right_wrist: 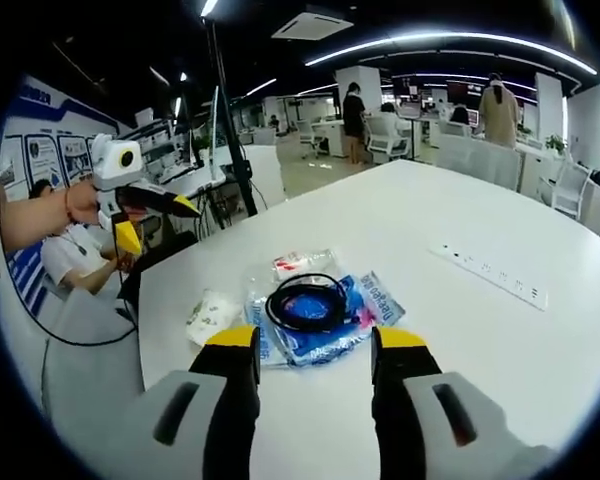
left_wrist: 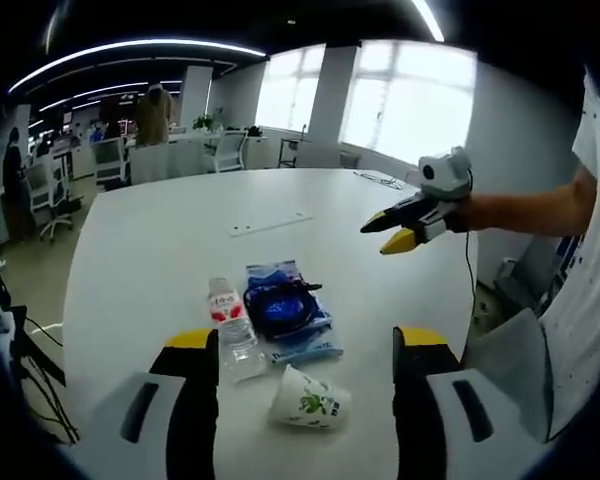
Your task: Arrange the tabletop items into an orderly group along one side of the table until the central work area is clear of visible clutter.
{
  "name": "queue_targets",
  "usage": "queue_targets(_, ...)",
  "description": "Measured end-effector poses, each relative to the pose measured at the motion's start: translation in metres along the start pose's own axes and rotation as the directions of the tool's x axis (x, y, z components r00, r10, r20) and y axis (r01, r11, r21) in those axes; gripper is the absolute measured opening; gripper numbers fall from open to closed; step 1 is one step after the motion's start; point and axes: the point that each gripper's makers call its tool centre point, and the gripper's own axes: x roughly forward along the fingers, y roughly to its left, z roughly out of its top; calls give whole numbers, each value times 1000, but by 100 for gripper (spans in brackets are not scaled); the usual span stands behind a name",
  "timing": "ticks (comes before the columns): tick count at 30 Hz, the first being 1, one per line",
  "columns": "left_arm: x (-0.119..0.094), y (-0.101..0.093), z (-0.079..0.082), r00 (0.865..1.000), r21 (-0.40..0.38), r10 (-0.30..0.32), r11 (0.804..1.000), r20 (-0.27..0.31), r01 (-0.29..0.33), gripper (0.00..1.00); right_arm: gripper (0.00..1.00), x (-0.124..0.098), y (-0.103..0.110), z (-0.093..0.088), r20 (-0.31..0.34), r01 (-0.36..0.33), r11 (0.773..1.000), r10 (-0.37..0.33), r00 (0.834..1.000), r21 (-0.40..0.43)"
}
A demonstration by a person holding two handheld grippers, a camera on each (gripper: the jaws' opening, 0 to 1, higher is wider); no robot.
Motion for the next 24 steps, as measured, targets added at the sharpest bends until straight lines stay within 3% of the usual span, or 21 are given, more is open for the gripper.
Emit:
queue_targets(14,24,2,-5,1000,-19,-9,1000,-11,9,69,36,34,-15,7,2,8,997,-8,1000,76)
queue_targets(24,38,10,-8,1000,-30,8,1000,-22,-9,66,31,60,-16,7,-25,-8,997,10,1000,80)
